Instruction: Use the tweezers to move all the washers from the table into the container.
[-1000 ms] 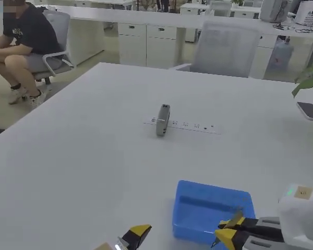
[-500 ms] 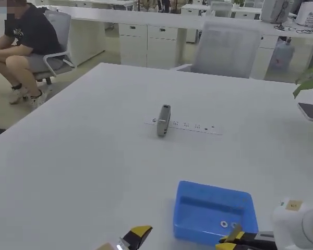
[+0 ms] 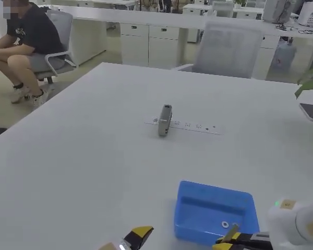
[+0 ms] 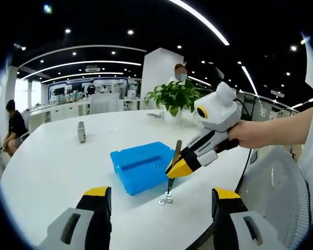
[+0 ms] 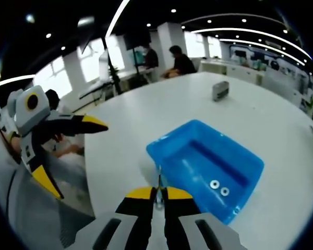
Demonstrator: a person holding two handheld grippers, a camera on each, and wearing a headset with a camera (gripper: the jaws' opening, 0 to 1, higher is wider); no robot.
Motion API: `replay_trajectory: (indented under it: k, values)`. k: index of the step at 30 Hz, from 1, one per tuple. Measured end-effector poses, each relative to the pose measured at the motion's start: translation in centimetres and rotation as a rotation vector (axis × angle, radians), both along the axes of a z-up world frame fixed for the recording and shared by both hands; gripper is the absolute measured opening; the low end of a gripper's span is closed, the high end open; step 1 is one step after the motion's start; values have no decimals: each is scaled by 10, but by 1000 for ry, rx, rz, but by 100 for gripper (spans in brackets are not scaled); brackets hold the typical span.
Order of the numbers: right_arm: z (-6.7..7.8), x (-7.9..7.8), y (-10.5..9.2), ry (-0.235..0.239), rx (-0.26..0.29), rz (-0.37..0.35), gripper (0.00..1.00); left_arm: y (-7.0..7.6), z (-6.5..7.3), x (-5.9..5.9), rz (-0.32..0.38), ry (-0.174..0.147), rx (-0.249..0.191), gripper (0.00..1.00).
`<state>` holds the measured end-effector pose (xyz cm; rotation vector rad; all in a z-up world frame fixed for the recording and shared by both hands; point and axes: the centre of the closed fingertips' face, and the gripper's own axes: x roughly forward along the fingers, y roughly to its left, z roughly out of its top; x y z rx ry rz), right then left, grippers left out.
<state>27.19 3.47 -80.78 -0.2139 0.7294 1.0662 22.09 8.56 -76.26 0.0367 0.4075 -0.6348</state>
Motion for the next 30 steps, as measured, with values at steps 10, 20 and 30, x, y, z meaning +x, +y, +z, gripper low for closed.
replay_trajectory:
  k: [10,20,30]
  values:
    - [0,-4,1,10,2,2,4,0,-1,-1,-3,2,3,80]
    - [-5,-1,-1,-11,-16,25,4,0,-2,-1,-5,4,11,79]
    - [-9,-1,1,-45,-34,66,4,0,-3,-2,-9,6,17,79]
